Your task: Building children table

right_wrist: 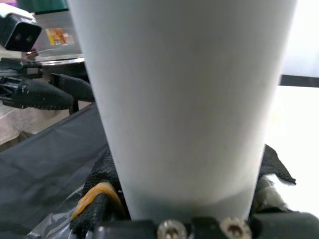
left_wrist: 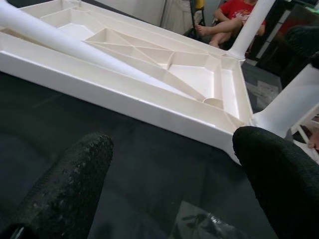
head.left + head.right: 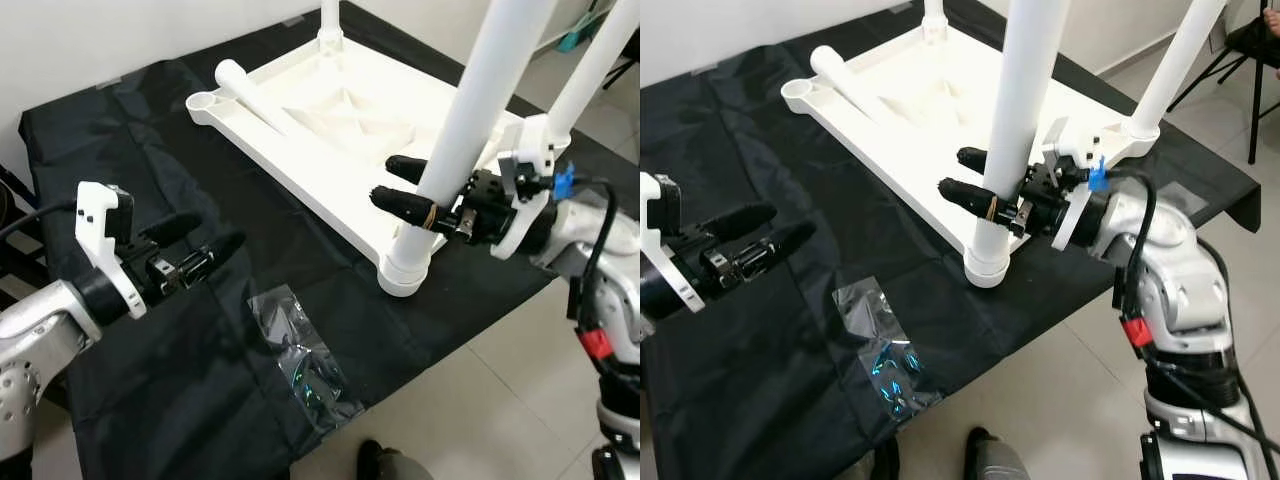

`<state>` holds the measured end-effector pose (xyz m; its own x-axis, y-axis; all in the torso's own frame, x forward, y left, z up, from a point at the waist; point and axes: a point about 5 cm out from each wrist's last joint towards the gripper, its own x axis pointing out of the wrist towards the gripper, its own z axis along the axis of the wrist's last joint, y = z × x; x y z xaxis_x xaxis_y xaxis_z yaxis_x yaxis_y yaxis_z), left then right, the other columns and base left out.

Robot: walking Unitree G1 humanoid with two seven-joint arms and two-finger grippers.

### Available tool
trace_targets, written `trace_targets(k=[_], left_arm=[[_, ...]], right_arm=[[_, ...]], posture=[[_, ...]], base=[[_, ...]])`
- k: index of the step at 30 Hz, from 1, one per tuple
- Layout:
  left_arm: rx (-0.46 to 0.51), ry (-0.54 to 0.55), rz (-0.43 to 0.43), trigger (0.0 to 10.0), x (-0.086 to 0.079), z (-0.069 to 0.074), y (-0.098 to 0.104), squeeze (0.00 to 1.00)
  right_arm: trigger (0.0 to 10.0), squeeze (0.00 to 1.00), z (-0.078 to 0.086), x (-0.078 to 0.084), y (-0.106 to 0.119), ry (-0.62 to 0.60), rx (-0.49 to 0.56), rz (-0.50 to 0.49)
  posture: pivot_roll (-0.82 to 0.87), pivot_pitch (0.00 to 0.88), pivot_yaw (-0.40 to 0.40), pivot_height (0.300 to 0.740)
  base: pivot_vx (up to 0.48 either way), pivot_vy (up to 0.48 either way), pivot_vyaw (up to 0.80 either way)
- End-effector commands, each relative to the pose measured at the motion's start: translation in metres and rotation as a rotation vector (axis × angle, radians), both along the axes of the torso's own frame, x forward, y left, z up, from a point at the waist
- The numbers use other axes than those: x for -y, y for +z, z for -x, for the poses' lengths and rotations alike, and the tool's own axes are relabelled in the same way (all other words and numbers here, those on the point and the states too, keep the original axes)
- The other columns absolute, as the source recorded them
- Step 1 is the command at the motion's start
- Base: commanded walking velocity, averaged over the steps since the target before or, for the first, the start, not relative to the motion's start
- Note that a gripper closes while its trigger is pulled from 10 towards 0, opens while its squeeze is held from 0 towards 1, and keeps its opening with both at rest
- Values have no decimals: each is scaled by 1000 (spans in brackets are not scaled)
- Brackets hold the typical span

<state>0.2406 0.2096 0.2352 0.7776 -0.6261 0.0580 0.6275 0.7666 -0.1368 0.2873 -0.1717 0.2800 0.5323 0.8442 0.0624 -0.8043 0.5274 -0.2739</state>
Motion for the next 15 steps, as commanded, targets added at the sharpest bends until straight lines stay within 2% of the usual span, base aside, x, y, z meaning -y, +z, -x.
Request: trace_targets(k=[1,3,5,6,7,8,9,11,12,13,14,15], left_arm=[[21,2,-10,10000,0,4,-1,0],[24,-1,-9,10000,1,4,-2,0],[39,-17,-6,10000,7,7,-4,0],[39,-17,-6,10000,7,7,-4,0],[46,-21,-6,10000,10,8,-5,0],[46,-21,-6,10000,10,8,-5,0],[49,-25,-7,10000,12,12,-7,0],[49,-25,-7,10000,12,12,-7,0],[49,-25,-6,10000,13,13,-8,0],[49,-25,-6,10000,13,13,-8,0],[47,-31,-8,10000,15,14,-9,0],[47,-31,-8,10000,15,14,-9,0]], right_arm=[[0,0,-4,2,-27,-45,-144,33],[0,0,-3,2,-27,-48,-144,31],[0,0,-4,5,-31,-185,-155,-10],[0,0,-4,5,-31,-185,-155,-10],[0,0,-4,6,-35,-292,-163,-55],[0,0,-4,6,-35,-292,-163,-55],[0,0,4,6,-59,-667,-212,-264],[0,0,4,6,-59,-667,-212,-264],[0,0,17,-1,-82,-777,-297,-313],[0,0,17,-1,-82,-777,-297,-313],[0,0,26,-11,-96,-817,-350,-327],[0,0,26,-11,-96,-817,-350,-327]], posture=[[-5,300,56,740],[-5,300,56,740],[-6,303,36,740],[-6,303,36,740],[-4,303,31,740],[-4,303,31,740],[-3,300,17,740],[-3,300,17,740],[0,301,24,740],[0,301,24,740],[7,297,37,740],[7,297,37,740]], base=[[0,0,0],[0,0,0],[0,0,0],[0,0,0],[0,0,0],[0,0,0],[0,0,0],[0,0,0],[0,0,0],[0,0,0],[0,0,0],[0,0,0]])
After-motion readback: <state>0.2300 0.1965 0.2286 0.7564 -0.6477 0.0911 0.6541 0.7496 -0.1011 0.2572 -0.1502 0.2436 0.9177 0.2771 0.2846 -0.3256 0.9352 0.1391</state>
